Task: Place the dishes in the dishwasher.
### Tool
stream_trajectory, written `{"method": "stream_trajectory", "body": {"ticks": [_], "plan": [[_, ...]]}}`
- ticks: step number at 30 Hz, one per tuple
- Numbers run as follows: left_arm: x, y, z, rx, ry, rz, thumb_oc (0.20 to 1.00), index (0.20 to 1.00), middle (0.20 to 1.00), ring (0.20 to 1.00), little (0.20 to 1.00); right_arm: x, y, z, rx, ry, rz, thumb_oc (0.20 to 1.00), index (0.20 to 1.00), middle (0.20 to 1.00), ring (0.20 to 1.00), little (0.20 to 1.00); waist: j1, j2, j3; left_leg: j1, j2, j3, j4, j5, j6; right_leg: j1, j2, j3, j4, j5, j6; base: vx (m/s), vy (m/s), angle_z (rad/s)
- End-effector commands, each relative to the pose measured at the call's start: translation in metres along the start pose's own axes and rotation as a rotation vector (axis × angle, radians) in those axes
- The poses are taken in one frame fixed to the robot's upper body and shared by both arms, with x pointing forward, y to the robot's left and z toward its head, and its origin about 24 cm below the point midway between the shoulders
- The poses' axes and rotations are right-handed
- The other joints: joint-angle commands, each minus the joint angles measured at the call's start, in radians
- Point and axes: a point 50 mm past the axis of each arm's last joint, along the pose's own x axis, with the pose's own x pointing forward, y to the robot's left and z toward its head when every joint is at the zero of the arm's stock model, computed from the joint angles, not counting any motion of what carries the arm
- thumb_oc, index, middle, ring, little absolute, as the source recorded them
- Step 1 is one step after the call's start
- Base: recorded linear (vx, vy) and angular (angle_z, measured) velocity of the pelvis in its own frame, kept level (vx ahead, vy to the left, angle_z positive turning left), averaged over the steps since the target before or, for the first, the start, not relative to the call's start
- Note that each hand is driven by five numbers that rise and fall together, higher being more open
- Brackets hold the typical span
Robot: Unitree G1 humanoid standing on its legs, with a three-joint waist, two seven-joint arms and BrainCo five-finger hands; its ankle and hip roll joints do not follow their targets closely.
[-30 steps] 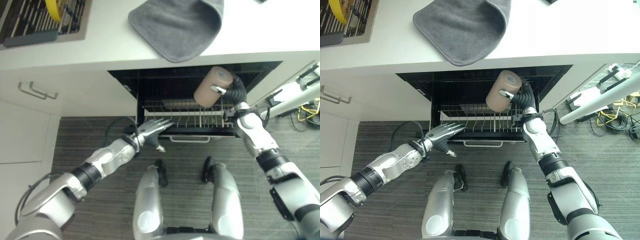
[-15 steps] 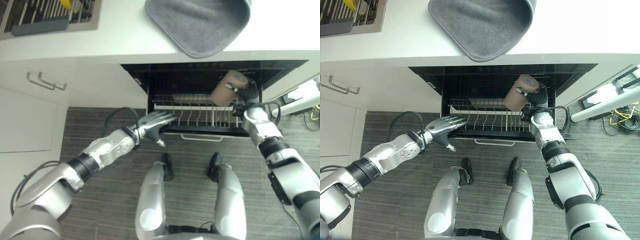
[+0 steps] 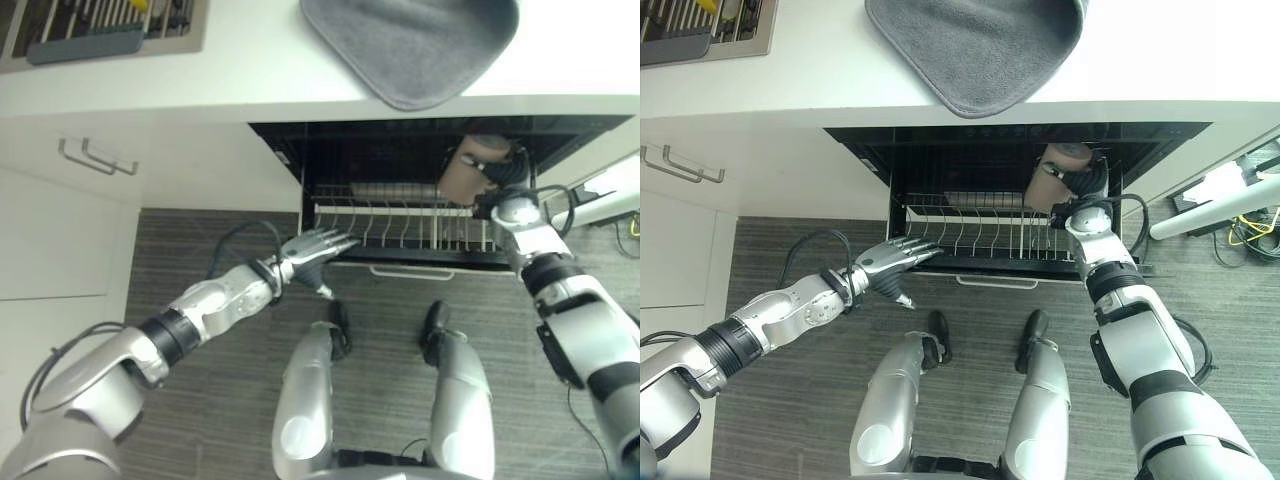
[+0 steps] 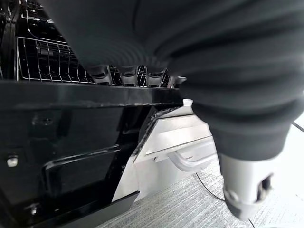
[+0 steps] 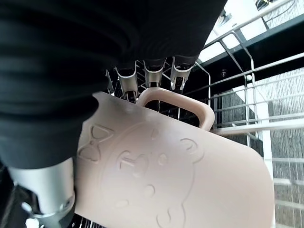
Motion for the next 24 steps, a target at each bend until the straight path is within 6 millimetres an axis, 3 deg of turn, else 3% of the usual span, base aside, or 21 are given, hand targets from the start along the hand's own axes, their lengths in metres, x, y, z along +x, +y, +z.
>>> {"method": "stream_trajectory", "body": {"ticks": [1,6,13,14,16,17,24], "plan": [[-0.004,0.009,0.014,0.021,-0.094,0.035,1.0,1.0,1.0,1.0,1.0,0.013,-0.018,0.07,0.025,-0.204,-0.095,0.2,0.2,0.2,0.2,0.2,0.035,0.016,-0.025,0.055,-0.034,0.02,-0.134,0.008,0.005,0.027,-0.044,-0.058,0.089,-0.128,0.055,0.0,0.0,0.0],[-0.005,0.009,0.016,0.024,-0.103,0.032,1.0,1.0,1.0,1.0,1.0,0.014,-0.025,0.075,-0.079,-0.233,-0.155,0.2,0.2,0.2,0.2,0.2,0.038,0.018,-0.025,0.051,-0.035,0.022,-0.136,0.008,0.005,0.023,-0.046,-0.062,0.09,-0.128,0.058,0.0,0.0,0.0],[-0.006,0.006,0.017,0.03,-0.108,0.034,1.0,1.0,1.0,1.0,1.0,0.018,-0.025,0.056,-0.325,-0.123,-0.089,0.2,0.2,0.2,0.2,0.2,0.043,0.017,-0.025,0.042,-0.037,0.02,-0.137,0.007,0.005,0.016,-0.045,-0.066,0.086,-0.126,0.059,0.0,0.0,0.0],[-0.006,0.008,0.016,0.028,-0.102,0.037,1.0,1.0,1.0,1.0,1.0,0.019,-0.022,0.047,-0.369,-0.068,-0.022,0.288,0.288,0.288,0.288,0.288,0.044,0.015,-0.025,0.038,-0.036,0.021,-0.14,0.01,0.005,0.012,-0.044,-0.067,0.084,-0.124,0.06,0.0,0.0,0.0],[-0.005,0.009,0.015,0.029,-0.103,0.034,1.0,1.0,1.0,1.0,1.0,0.018,-0.02,0.042,-0.389,-0.045,0.001,0.598,0.598,0.598,0.598,0.598,0.045,0.015,-0.025,0.038,-0.035,0.02,-0.142,0.011,0.005,0.013,-0.044,-0.067,0.084,-0.125,0.059,0.0,0.0,0.0],[-0.005,0.01,0.014,0.031,-0.105,0.03,1.0,1.0,1.0,1.0,1.0,0.018,-0.02,0.038,-0.405,-0.023,0.013,1.0,1.0,1.0,1.0,1.0,0.046,0.015,-0.025,0.037,-0.035,0.02,-0.141,0.01,0.005,0.011,-0.045,-0.068,0.086,-0.125,0.059,0.0,0.0,0.0],[0.0,0.017,0.011,0.048,-0.101,0.024,1.0,1.0,1.0,1.0,1.0,0.015,-0.013,0.013,-0.429,0.095,0.048,1.0,1.0,1.0,1.0,1.0,0.054,0.012,-0.025,0.025,-0.033,0.021,-0.143,0.014,0.006,-0.001,-0.047,-0.077,0.09,-0.12,0.064,-0.01,-0.03,0.05]]}}
